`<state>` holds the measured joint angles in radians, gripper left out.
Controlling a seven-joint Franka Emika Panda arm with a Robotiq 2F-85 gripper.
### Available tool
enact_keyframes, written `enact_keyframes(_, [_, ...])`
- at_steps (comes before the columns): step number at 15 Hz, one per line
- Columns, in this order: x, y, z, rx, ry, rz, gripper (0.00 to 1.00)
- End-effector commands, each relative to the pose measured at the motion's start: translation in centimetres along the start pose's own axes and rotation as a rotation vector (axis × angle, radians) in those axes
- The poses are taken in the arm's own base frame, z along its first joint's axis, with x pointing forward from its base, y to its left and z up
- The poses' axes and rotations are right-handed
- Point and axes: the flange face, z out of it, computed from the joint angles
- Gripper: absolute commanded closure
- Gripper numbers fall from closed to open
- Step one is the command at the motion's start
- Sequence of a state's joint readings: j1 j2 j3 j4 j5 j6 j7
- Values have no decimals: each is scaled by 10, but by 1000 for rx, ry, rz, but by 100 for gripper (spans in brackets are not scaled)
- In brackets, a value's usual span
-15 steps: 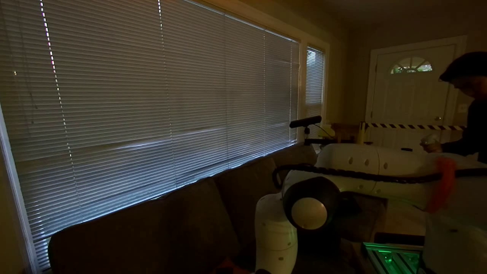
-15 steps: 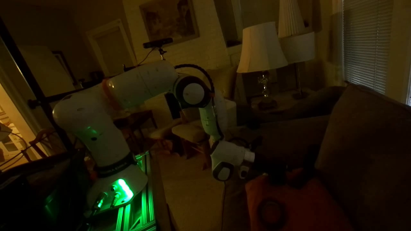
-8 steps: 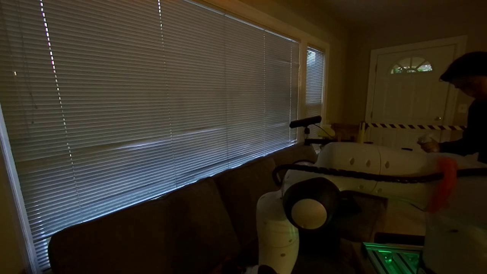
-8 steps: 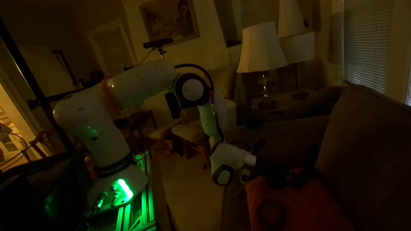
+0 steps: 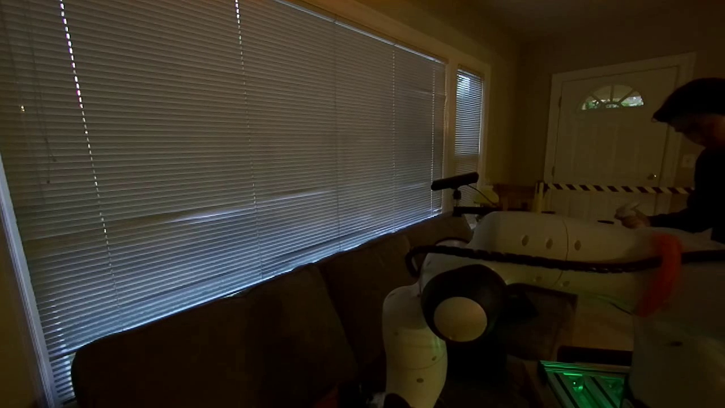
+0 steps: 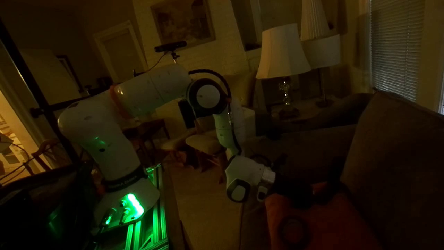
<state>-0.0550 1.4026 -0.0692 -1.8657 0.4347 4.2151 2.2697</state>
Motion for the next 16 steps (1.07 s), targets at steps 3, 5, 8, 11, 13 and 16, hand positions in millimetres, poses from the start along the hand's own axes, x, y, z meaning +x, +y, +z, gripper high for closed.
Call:
enact_keyframes(3, [11, -6, -6, 55, 62, 43, 27])
enact_keyframes(5, [10, -6, -3, 48, 70, 45, 27])
enact_keyframes(8, [9, 0, -3, -13, 83, 24, 18])
enact_keyframes(11, [9, 0, -2, -17, 98, 16, 19])
enact_keyframes(13, [11, -5, 0, -3, 111, 32, 22])
enact_keyframes(16, [15, -10, 1, 12, 128, 55, 25])
